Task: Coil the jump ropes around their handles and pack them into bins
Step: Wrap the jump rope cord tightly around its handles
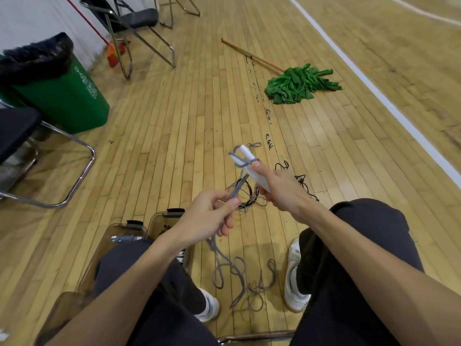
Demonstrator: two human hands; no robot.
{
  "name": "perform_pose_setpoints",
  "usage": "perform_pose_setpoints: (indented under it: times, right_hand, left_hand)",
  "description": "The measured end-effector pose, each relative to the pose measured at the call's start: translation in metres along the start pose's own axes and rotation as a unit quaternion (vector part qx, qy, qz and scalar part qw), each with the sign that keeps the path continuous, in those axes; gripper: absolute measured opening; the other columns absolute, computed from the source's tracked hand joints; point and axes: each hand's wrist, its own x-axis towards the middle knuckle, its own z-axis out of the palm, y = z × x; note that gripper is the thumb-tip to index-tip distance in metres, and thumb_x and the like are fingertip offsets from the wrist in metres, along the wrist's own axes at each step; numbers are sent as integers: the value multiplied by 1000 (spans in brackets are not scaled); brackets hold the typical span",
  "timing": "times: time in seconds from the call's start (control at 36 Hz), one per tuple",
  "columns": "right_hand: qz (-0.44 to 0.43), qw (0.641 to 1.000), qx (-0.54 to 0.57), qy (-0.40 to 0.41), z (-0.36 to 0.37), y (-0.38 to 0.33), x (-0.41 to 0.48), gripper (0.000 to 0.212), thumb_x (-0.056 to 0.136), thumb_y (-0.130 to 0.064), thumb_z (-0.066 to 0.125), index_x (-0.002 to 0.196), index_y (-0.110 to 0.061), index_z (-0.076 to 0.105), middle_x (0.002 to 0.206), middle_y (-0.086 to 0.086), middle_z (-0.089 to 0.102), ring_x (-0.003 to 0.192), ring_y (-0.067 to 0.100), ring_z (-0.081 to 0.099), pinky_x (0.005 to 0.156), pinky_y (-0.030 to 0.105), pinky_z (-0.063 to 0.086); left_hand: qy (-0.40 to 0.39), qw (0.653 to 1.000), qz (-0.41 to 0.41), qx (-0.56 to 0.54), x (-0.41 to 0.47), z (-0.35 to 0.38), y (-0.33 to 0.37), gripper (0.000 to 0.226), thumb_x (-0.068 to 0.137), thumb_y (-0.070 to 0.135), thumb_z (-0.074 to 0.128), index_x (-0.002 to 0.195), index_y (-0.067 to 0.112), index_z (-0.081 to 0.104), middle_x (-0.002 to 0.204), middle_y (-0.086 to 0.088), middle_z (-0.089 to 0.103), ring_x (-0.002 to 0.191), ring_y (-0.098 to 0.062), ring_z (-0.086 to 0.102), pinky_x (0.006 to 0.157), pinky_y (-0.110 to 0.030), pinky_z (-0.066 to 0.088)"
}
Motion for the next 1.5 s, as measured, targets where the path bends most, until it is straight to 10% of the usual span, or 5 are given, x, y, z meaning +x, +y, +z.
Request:
perform_pose_setpoints:
  times: [0.28,0.64,1.06,1.31,1.5]
  right_hand:
    - [57,996,-63,-4,10,15,14,73,76,-87,41,71,-16,58,66,2,56,60,20,44,60,35,35]
    - [19,945,-316,-82,35,31,-5,74,84,-86,27,65,-17,42,61,1,46,55,22,44,56,32,36]
    - [-50,924,-312,-216,34,31,-27,73,89,-81,30,60,-14,40,58,4,37,53,21,33,58,36,32]
    - [-92,932,-247,-251,32,32,-33,121,61,-105,16,78,8,56,69,20,55,61,22,44,62,39,39]
    - [-123,951,-142,-246,28,21,-46,78,83,-82,24,66,-12,53,55,-7,53,49,8,42,58,33,38]
  left_hand:
    - [62,881,189,429,-11,-14,9,23,103,43,44,91,28,56,62,12,47,57,-5,44,54,-27,31]
    - [-3,792,320,520,-10,-34,11,50,98,46,29,98,25,74,78,9,67,61,-12,59,50,-24,35]
    - [-100,902,151,391,3,-49,40,16,87,44,71,86,29,77,76,9,72,73,-9,62,65,-26,47]
    - [-133,981,78,117,5,-50,31,13,80,21,78,88,11,73,61,7,64,53,0,54,56,-12,43]
    - [-131,989,27,-58,9,-32,4,13,87,26,71,75,28,68,66,2,63,55,-15,52,53,-24,41]
